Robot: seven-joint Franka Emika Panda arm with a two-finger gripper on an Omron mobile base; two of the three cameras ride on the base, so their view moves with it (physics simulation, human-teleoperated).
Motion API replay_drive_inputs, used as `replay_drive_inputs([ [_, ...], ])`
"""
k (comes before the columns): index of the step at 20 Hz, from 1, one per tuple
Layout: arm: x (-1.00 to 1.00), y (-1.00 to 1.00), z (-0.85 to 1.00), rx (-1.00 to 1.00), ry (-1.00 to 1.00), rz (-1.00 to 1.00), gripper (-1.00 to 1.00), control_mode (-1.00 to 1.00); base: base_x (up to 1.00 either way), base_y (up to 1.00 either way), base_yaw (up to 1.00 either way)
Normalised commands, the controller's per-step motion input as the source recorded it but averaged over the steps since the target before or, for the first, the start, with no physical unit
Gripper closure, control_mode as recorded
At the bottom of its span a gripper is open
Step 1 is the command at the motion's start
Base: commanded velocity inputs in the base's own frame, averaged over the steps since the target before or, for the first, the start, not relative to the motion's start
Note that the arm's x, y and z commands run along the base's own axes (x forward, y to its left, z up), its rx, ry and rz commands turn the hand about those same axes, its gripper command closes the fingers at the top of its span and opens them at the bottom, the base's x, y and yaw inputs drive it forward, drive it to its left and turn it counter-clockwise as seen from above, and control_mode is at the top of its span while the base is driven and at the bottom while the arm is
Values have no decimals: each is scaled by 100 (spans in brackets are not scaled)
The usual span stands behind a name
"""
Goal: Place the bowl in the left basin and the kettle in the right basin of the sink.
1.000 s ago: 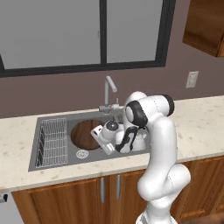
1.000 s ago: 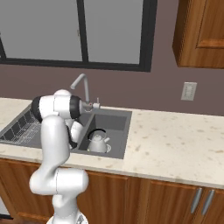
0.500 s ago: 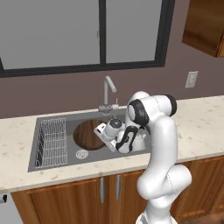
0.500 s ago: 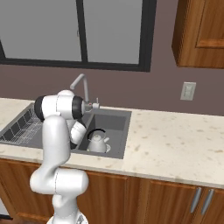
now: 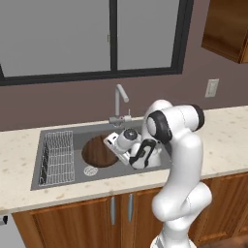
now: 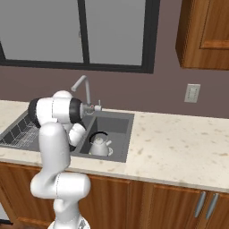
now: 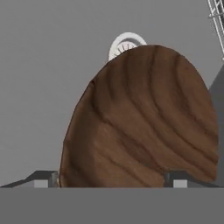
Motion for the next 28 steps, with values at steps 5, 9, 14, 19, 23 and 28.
replay_drive_inputs([
  [5, -55, 19, 55, -4, -15, 3, -100, -100, 0, 0, 0],
  [9, -41, 18, 55, -12, -8, 3, -100, -100, 0, 0, 0],
  [14, -35, 11, 64, -16, -5, 8, -100, -100, 0, 0, 0],
  [19, -35, 2, 72, -18, -4, 16, -100, -100, 0, 0, 0],
  [23, -28, 0, 99, -17, -5, 22, -100, -100, 0, 0, 0],
  [28, -10, 0, 99, -14, -2, 25, -100, -100, 0, 0, 0],
])
